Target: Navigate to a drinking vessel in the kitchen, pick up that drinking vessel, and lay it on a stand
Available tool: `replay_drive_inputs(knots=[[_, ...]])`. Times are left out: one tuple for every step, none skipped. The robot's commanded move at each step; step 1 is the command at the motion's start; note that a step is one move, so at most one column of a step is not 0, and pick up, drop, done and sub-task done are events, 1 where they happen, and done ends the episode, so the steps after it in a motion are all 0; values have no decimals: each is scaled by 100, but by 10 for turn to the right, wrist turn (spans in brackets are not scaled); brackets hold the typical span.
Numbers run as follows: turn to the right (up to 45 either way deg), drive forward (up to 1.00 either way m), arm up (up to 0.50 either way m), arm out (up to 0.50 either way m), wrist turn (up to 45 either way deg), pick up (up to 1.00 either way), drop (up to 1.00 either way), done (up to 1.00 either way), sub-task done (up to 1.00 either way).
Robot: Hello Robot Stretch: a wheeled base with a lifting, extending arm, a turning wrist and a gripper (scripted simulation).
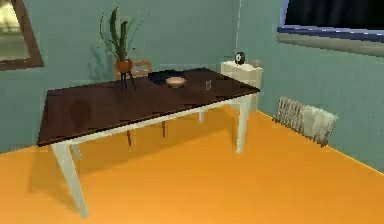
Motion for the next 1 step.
replay_drive_inputs(knots=[[-450, 0, 0, 0, 0, 0, 0, 0, 0]])
